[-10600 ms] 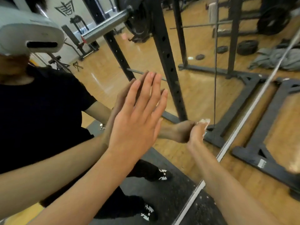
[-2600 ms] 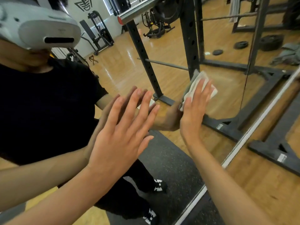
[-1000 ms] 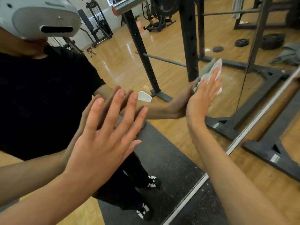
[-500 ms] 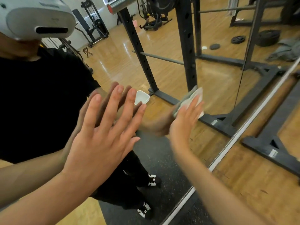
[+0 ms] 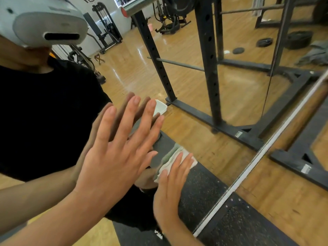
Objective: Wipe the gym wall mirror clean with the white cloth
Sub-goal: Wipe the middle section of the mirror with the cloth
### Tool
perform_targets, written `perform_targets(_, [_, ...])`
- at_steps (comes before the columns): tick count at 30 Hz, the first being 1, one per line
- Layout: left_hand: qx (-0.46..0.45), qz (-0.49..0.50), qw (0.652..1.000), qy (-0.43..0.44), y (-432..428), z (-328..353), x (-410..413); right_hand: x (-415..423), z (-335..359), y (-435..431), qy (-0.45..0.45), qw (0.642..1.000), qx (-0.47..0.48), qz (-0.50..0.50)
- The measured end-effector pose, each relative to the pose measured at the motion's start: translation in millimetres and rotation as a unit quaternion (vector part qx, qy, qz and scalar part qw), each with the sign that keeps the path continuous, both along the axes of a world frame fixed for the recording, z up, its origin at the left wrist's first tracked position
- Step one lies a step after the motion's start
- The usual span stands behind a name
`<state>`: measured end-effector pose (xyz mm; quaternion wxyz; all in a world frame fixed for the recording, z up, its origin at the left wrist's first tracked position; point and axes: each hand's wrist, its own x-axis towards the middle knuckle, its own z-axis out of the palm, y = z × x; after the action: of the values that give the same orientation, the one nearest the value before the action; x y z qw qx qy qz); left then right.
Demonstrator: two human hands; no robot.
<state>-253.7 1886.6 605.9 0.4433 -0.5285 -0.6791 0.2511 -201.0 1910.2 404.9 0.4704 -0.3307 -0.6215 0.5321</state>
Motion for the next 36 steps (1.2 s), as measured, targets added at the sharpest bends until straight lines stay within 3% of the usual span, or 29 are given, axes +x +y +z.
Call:
perform_targets(3, [-0.032, -0.001, 0.994, 0.107, -10.3, -5.8, 0.5, -7.4, 12.8, 101.6, 0.009, 0.997, -0.022, -0.075])
perform_targets(6, [-0.031, 0.004, 0.993, 0.115, -8.2, -3.3, 1.7, -7.2, 29.4, 213.6, 0.002, 0.989, -0.099, -0.107])
perform_targets(8, [-0.032, 0.012, 0.993, 0.116, -6.6, -3.6, 3.1, -7.9, 32.4, 242.1, 0.025, 0.985, -0.119, -0.12])
perform_targets(10, [-0.027, 0.011, 0.991, 0.128, -7.2, -5.5, 3.5, -11.6, 35.3, 218.2, 0.033, 0.984, -0.128, -0.122])
perform_targets(13, [-0.036, 0.012, 0.992, 0.124, -8.7, -5.8, 0.7, -12.1, 21.8, 105.5, 0.015, 0.993, -0.082, -0.088])
perform_targets(16, [0.007, -0.026, 0.999, 0.03, -0.6, -5.5, -5.2, 9.5, 0.1, -13.0, -0.001, 1.0, -0.012, 0.021])
perform_targets(18, [0.031, -0.022, 0.998, -0.043, 4.3, -5.4, -0.8, 15.1, -6.0, -10.1, -0.002, 0.999, -0.007, 0.048])
perform_targets(19, [0.025, -0.012, 0.999, -0.037, 5.7, -2.3, 1.6, 14.3, -3.4, 16.0, 0.006, 0.999, -0.012, 0.036])
perform_targets(22, [-0.025, 0.0, 0.996, 0.089, -7.7, -6.0, 0.4, 5.0, 9.0, 137.3, -0.016, 0.997, -0.057, -0.049])
perform_targets(26, [-0.031, 0.011, 0.994, 0.105, -8.2, -6.9, 5.0, -5.0, 38.2, 237.4, 0.026, 0.985, -0.13, -0.109])
perform_targets(30, [-0.03, 0.011, 0.993, 0.116, -9.6, -7.7, 4.5, -13.9, 33.5, 135.5, 0.035, 0.991, -0.063, -0.112])
perform_targets(33, [-0.029, 0.006, 0.995, 0.098, -8.4, -5.5, -2.8, 2.4, 7.5, 1.5, 0.008, 1.0, -0.004, -0.002])
perform_targets(36, [0.0, 0.0, 1.0, -0.008, -2.6, -5.5, -3.1, 9.6, -7.9, -8.2, -0.005, 0.999, 0.029, 0.037])
